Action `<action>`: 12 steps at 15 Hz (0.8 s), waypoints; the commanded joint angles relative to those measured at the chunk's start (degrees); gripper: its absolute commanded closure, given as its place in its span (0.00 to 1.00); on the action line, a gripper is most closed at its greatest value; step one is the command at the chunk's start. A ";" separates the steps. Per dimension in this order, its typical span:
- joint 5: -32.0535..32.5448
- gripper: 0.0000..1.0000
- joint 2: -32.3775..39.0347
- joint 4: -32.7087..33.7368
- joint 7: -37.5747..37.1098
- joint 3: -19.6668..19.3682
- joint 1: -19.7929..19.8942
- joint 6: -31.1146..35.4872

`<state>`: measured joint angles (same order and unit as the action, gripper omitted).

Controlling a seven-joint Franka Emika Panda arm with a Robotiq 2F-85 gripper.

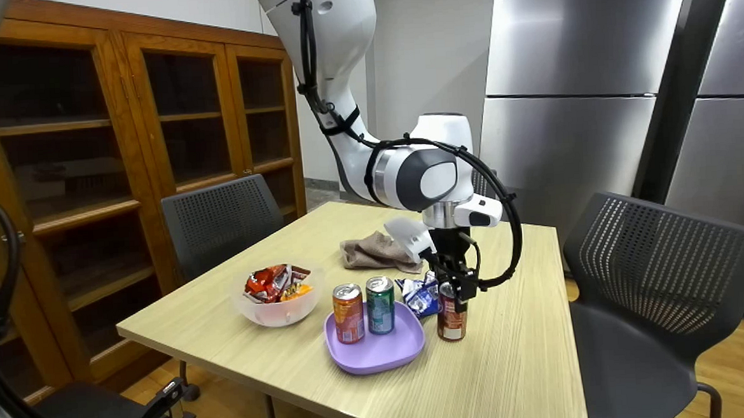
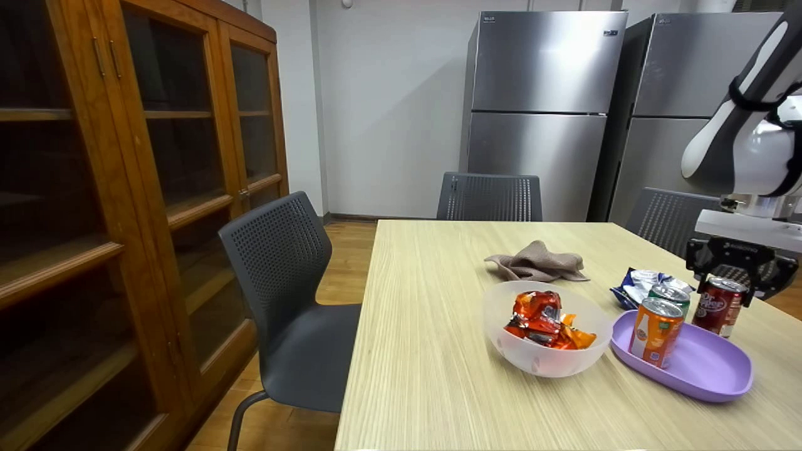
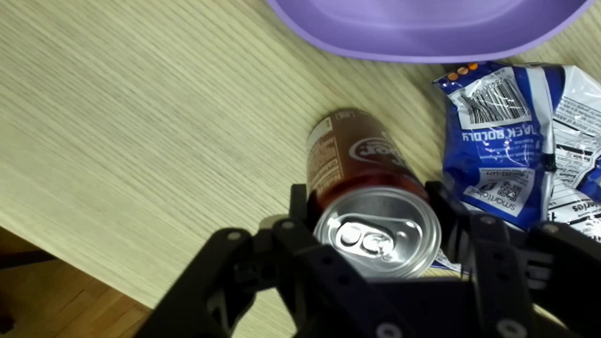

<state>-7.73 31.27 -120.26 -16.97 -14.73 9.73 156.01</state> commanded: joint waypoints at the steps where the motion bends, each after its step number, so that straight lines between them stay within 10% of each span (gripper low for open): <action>1: -0.66 0.62 -2.14 -0.73 -0.51 0.21 0.15 -1.02; 12: 1.89 0.62 -14.78 -13.91 -1.54 -2.19 -2.65 2.13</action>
<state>-7.51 23.56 -127.28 -16.98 -15.53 8.60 156.97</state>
